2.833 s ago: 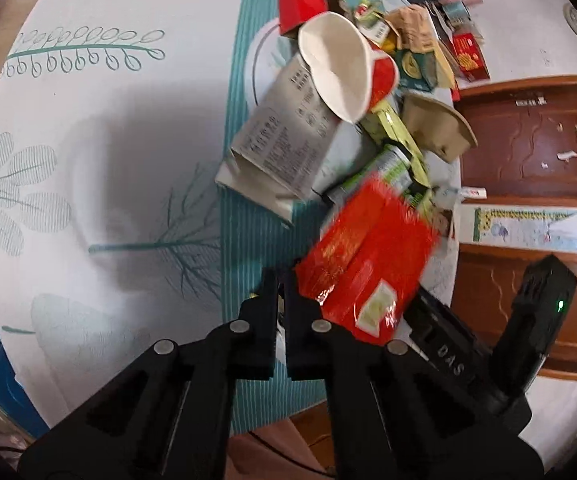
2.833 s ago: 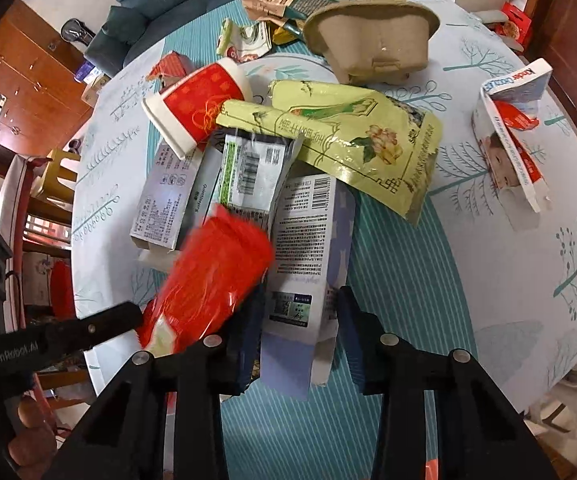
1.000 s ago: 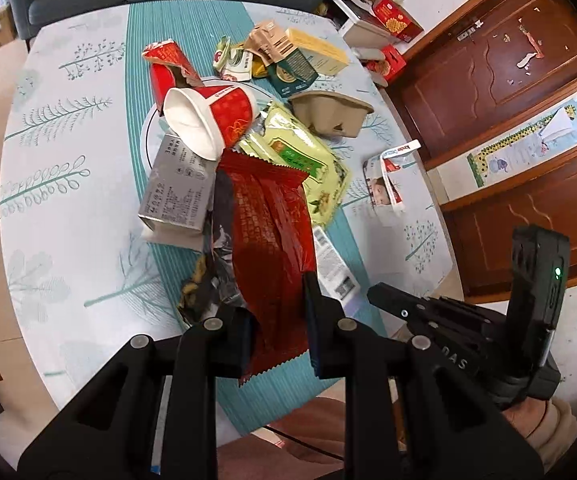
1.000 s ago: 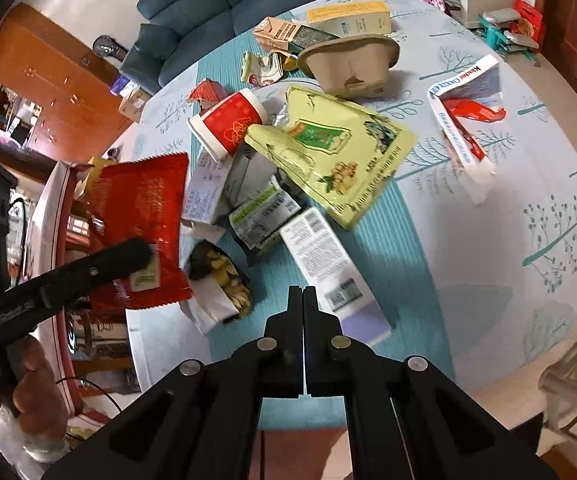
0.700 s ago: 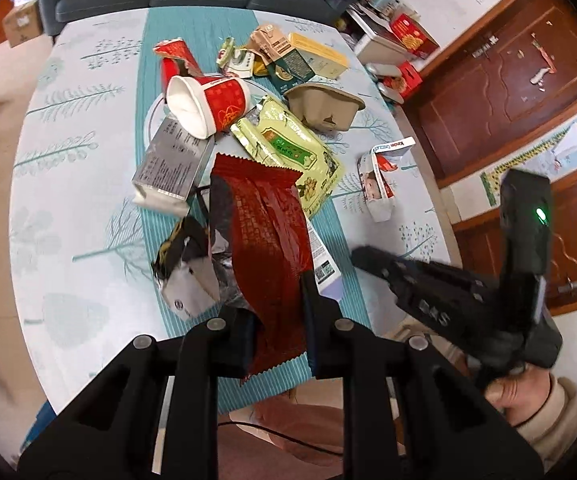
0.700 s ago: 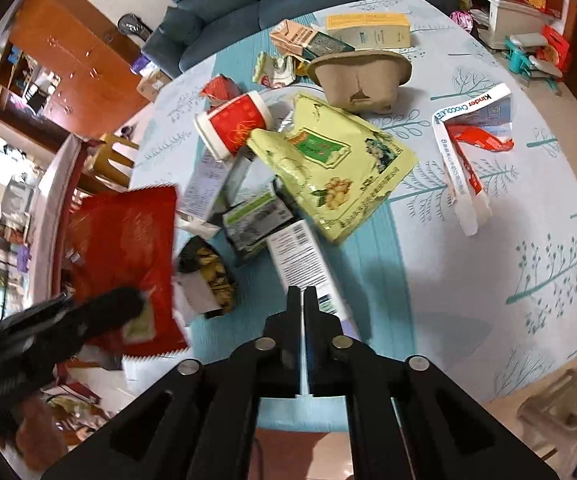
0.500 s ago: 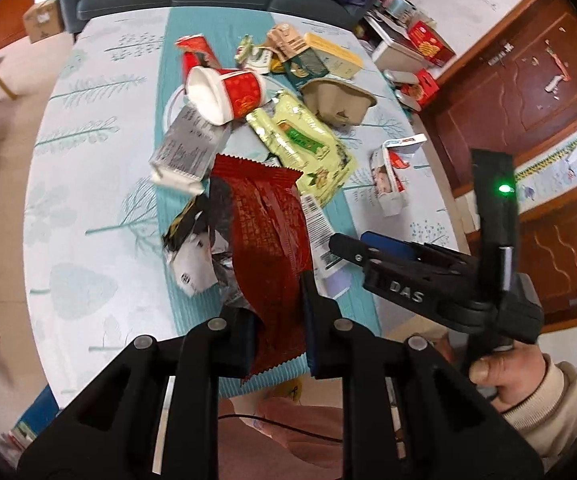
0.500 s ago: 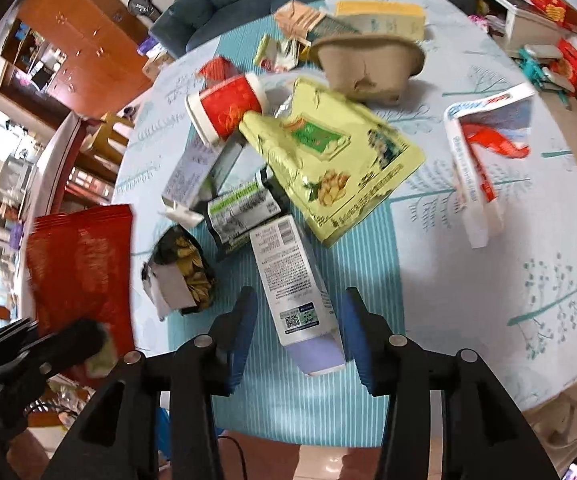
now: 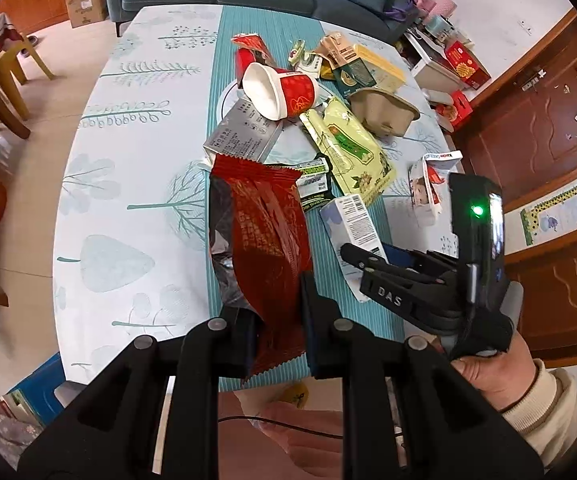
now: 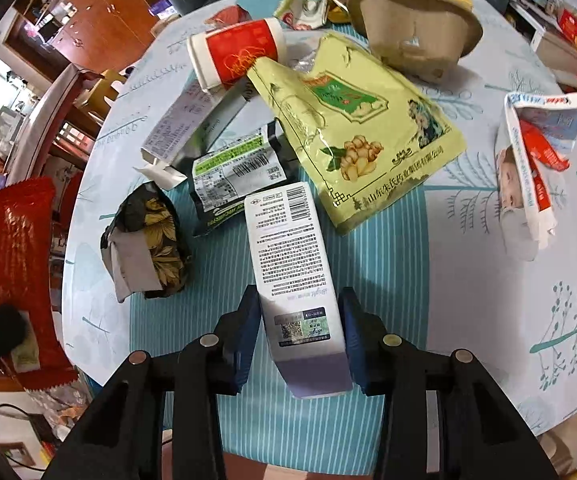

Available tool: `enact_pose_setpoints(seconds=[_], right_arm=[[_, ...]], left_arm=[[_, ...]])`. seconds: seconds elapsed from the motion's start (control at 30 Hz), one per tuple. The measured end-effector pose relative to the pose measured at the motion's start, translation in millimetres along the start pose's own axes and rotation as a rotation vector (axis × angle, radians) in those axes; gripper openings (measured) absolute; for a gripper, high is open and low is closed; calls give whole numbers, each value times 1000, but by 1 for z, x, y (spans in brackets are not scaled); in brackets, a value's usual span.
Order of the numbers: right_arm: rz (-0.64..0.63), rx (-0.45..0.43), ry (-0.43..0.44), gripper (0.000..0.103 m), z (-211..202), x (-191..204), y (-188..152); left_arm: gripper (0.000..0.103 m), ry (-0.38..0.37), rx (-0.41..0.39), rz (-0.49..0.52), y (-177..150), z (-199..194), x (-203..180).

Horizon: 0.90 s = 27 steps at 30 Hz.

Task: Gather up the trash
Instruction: 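Lift the red wrapper and white box and carry both toward the trash bin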

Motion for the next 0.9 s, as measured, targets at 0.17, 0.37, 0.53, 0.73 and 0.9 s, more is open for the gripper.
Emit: enact_pose_setpoints(seconds=[0.17,0.37,0.53,0.73,0.9], right_arm=[[-26,-33,46,38,-24,-1,-8],[-56,-69,110,38,-66,-18,-44],[-65,-60,154,38,-89,-41,-87],[-71,-23,198,38,-97,-67,-148],[-51,15,199,38,-77,-84,-196]], left_arm=[[15,5,-10,1,-6,-1,-13],[15,15,-30,18,-29,-4,-49],[15,21,-24,2,-69,-2,-79],[15,37,31,5,-139,16,-108],[15,60,103,65,-185,37,-122]])
Point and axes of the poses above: each gripper's, at about its wrist camera, not at the fingertips, and z roughly the way its jaws point, x to its left, y to its top, the point moved 10 cm from there along z, roughly the way its jaws point, and after that the axes turned 5 degrees about z, right-handed, at the moved point
